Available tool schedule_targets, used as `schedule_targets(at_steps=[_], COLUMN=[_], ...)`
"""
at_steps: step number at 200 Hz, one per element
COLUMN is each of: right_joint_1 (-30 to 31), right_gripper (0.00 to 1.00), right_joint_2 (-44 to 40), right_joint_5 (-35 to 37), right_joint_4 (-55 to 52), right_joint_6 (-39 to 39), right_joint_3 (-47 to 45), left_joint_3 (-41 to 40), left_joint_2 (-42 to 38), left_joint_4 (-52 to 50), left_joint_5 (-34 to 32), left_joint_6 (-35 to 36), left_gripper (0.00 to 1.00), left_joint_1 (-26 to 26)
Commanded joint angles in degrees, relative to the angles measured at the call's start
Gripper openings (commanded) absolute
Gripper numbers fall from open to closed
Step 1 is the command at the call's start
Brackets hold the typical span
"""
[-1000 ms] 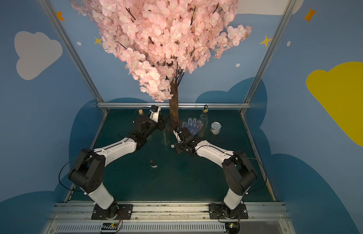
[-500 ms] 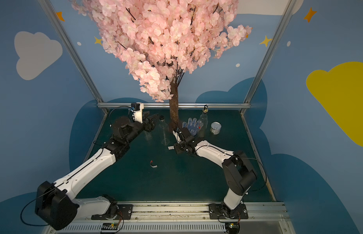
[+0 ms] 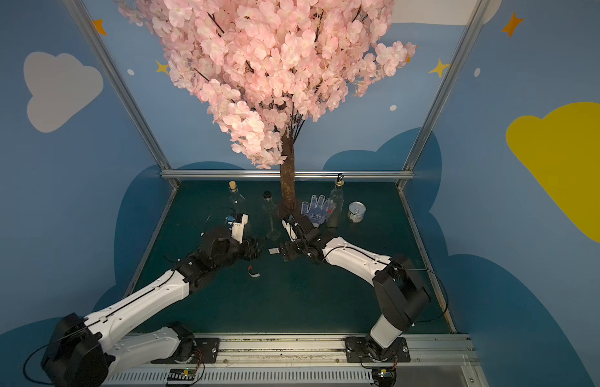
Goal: Remove the label from the bottle
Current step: Place the bottle at the center of the board, then place the label at the center of the board.
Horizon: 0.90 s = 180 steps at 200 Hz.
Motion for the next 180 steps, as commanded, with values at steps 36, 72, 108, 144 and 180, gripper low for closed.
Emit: schedule_targets(at_steps=[36, 72, 108, 144, 180], right_joint_1=[2.97, 3.15, 2.99, 2.47, 1.69], right_gripper=[0.89, 0.89, 0.89, 0.9, 0.9], right_joint_2=[-2.5, -2.32, -2.3, -3.74, -6.27], right_joint_5=[1.3, 2.0, 1.86, 0.72, 0.36], right_joint_4=[-1.58, -1.98, -2.1, -2.58, -3.74], right_joint_6=[0.44, 0.57, 0.32, 0.28, 0.49], right_joint_3=[-0.89, -0.5, 0.24, 0.85, 0.35], left_joint_3=[-0.58, -0.18, 0.0, 1.08, 2.18], left_joint_2=[6.9, 9.88, 12.67, 16.3, 16.64], left_joint_4=[5.31, 6.59, 5.12, 4.32, 3.23], left_joint_5=[2.56, 3.81, 3.18, 3.28, 2.63], left_joint_6=[-5.25, -5.21, -4.19, -4.19, -3.48], left_gripper=[0.64, 0.64, 0.64, 0.64, 0.64], left_joint_1=[-0.79, -1.92, -2.87, -2.86, -2.81])
